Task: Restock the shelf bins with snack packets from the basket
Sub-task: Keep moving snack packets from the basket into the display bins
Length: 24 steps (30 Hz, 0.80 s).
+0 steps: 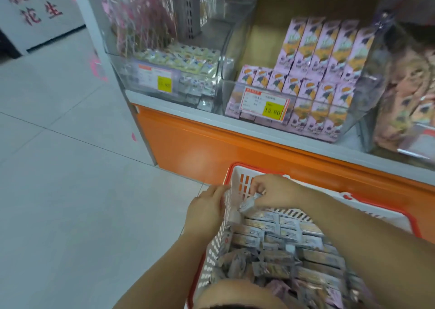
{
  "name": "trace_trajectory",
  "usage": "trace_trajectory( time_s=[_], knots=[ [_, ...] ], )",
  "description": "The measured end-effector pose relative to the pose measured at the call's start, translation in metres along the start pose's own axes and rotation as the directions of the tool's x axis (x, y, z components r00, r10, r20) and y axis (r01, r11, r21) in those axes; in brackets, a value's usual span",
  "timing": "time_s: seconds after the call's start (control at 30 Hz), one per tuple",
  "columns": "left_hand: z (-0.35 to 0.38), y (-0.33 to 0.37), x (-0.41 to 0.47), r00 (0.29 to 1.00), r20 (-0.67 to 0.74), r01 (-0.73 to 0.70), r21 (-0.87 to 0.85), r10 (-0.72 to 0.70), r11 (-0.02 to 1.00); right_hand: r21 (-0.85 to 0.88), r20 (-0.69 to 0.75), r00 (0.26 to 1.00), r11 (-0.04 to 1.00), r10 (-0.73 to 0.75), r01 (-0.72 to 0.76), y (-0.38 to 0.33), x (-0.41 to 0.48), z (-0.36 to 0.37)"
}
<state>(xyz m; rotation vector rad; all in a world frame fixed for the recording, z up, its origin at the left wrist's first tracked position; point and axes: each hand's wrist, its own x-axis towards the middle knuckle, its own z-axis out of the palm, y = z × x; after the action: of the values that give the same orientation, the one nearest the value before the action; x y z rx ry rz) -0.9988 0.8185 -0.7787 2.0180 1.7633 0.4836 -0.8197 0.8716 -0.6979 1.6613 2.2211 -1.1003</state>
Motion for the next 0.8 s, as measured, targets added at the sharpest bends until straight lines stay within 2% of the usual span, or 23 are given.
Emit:
trace_trajectory(
  time_s=[0.07,0.1,0.17,0.23,0.27,0.33,0.4,0.43,0.5,0.57,0.63,0.7,0.8],
  knots=[
    [-0.011,0.003,0.002,0.998,0.059,-0.013,0.122,0.006,0.992,-0.059,0.018,0.999,0.998,-0.032,0.033,-0.017,-0.020,-0.024],
    [-0.020,0.007,0.002,0.998,0.062,0.004,0.118,-0.011,0.993,-0.068,0.004,0.998,0.996,-0.062,0.062,-0.025,-0.031,-0.036],
    [-0.045,0.022,0.000,0.998,-0.022,0.058,-0.055,-0.059,0.997,-0.070,-0.083,0.983,0.985,-0.161,0.156,-0.041,-0.051,-0.055],
    [-0.078,0.042,-0.005,0.974,-0.170,0.072,-0.389,-0.148,0.918,-0.050,-0.253,0.929,0.962,-0.270,0.267,-0.059,-0.068,-0.069],
    [-0.095,0.053,-0.009,0.951,-0.228,0.052,-0.553,-0.211,0.831,-0.047,-0.354,0.880,0.945,-0.318,0.322,-0.067,-0.074,-0.073],
    [-0.130,0.076,-0.016,0.917,-0.230,0.010,-0.805,-0.327,0.594,-0.142,-0.559,0.709,0.893,-0.429,0.427,-0.083,-0.080,-0.077],
    [-0.159,0.095,-0.018,0.925,-0.110,0.015,-0.946,-0.364,0.323,-0.279,-0.673,0.511,0.823,-0.535,0.495,-0.099,-0.080,-0.077],
    [-0.172,0.102,-0.017,0.934,-0.054,0.027,-0.975,-0.354,0.220,-0.317,-0.696,0.441,0.794,-0.566,0.519,-0.108,-0.079,-0.077],
    [-0.193,0.108,-0.013,0.942,-0.013,0.018,-0.996,-0.336,0.091,-0.353,-0.705,0.361,0.744,-0.610,0.567,-0.124,-0.079,-0.075],
    [-0.210,0.106,-0.007,0.942,-0.033,-0.027,-0.999,-0.334,0.022,-0.363,-0.674,0.359,0.713,-0.645,0.600,-0.135,-0.077,-0.074],
    [-0.223,0.099,0.000,0.947,-0.048,-0.047,-0.999,-0.318,0.010,-0.381,-0.611,0.392,0.689,-0.688,0.616,-0.139,-0.074,-0.079],
    [-0.233,0.088,0.011,0.948,-0.051,-0.029,-0.997,-0.315,0.073,-0.343,-0.560,0.454,0.693,-0.693,0.635,-0.141,-0.070,-0.092],
    [-0.246,0.072,0.039,0.930,-0.115,0.006,-0.945,-0.348,0.327,-0.267,-0.586,0.551,0.784,-0.594,0.560,-0.136,-0.056,-0.123]
  ],
)
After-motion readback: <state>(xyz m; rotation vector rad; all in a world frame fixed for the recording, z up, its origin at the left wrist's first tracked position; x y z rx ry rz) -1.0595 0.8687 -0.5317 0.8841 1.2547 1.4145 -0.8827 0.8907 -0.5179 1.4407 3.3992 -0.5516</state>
